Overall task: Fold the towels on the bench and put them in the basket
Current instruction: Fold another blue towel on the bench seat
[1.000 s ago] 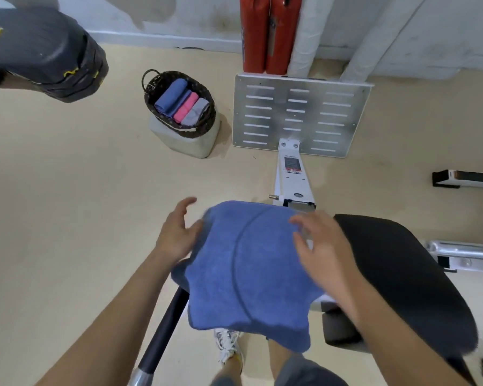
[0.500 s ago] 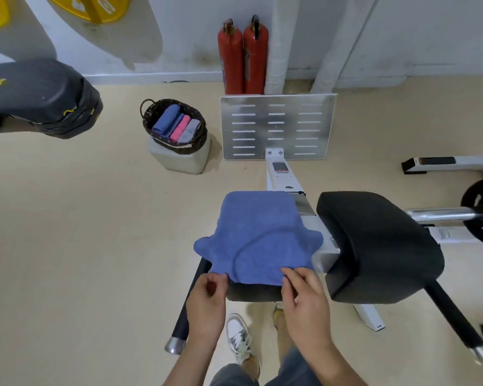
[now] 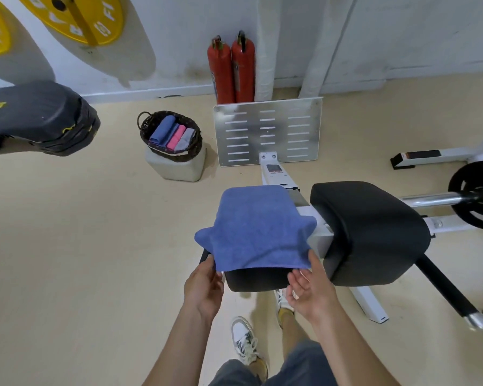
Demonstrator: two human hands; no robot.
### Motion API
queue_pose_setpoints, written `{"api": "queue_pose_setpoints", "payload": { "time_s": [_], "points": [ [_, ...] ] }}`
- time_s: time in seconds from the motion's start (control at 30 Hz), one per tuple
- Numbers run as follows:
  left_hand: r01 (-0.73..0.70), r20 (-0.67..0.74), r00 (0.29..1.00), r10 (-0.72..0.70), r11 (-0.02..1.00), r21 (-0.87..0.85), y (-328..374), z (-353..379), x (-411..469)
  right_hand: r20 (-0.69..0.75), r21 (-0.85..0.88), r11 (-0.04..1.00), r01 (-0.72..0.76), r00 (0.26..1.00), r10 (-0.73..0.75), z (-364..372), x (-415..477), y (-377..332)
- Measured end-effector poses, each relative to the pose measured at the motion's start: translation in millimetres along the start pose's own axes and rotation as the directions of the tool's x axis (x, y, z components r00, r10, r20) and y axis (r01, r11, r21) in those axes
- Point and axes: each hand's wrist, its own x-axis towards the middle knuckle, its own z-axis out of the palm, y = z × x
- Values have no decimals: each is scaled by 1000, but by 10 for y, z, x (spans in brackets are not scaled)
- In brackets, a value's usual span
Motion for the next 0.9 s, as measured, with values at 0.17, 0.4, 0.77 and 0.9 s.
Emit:
{"api": "queue_pose_setpoints", "payload": {
  "time_s": [0.17, 0.4, 0.77, 0.9],
  "points": [
    [18, -37, 999, -20, 999, -33, -9, 19, 103, 31, -6, 999, 36, 999, -36, 47, 5, -137],
    [37, 38, 999, -24, 912, -408, 72, -155, 176, 25, 1, 996, 90, 996, -90, -98, -9, -222],
    [-317, 61, 948, 312, 913, 255, 198, -432, -213, -34, 218, 947, 234, 972, -233, -261, -177, -237],
    [-275, 249, 949, 195, 899, 341, 309, -567, -325, 9, 366, 912, 185, 979, -203, -281, -253, -292]
  ]
}}
